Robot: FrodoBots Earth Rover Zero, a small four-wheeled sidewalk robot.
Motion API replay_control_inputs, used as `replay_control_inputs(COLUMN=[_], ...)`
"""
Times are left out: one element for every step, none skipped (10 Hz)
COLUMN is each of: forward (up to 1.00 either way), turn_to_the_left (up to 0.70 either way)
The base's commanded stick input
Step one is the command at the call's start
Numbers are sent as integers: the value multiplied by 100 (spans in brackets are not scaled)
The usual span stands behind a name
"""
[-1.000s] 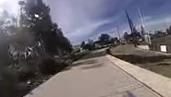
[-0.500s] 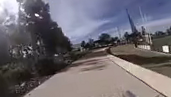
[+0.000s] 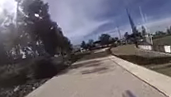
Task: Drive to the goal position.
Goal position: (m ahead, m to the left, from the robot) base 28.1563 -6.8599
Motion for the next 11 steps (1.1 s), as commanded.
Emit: replay_control_inputs(forward=[70, 70, 70, 70, 70, 70, 70, 70, 70, 70, 70], turn_to_the_left=[0, 0, 0, 0, -4, -11, -31, -16, -2, 0, 0])
